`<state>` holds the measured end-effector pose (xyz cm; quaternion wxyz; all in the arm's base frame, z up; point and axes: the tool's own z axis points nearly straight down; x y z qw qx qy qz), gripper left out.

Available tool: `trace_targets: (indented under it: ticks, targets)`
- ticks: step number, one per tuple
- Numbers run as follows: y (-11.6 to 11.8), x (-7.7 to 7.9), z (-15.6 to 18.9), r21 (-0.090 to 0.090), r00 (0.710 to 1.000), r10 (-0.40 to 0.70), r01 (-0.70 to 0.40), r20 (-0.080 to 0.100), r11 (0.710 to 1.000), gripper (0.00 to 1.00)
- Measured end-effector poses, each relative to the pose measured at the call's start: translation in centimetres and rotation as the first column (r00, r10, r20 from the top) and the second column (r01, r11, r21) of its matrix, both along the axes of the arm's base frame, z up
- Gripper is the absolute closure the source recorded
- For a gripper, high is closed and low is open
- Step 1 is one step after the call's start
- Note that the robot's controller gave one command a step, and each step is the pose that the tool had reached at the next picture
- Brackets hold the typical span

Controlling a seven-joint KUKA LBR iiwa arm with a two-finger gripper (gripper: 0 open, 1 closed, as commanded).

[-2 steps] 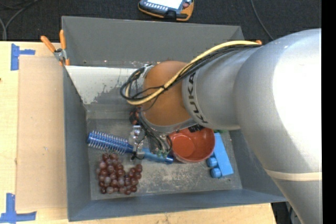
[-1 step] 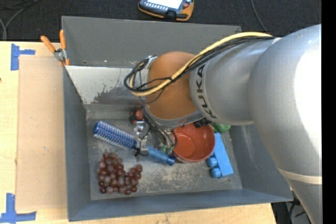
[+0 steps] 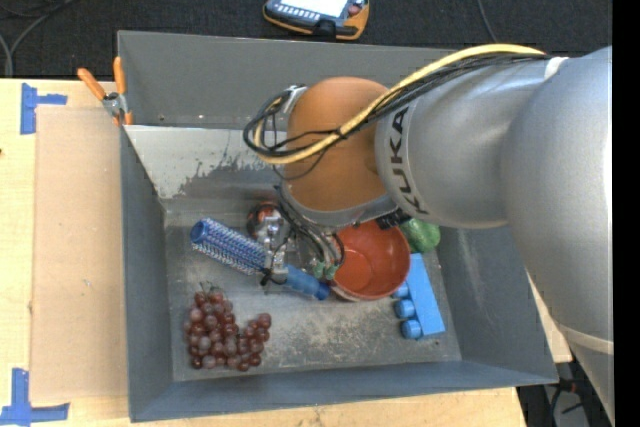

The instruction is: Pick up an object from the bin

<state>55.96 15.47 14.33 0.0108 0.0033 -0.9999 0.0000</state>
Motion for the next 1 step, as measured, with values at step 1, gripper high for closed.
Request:
trace_targets:
  ticks: [1]
  targets:
    - [0.0, 0.07, 2.49, 0.001, 1.0, -0.001, 0.001, 0.003, 1.0, 1.0]
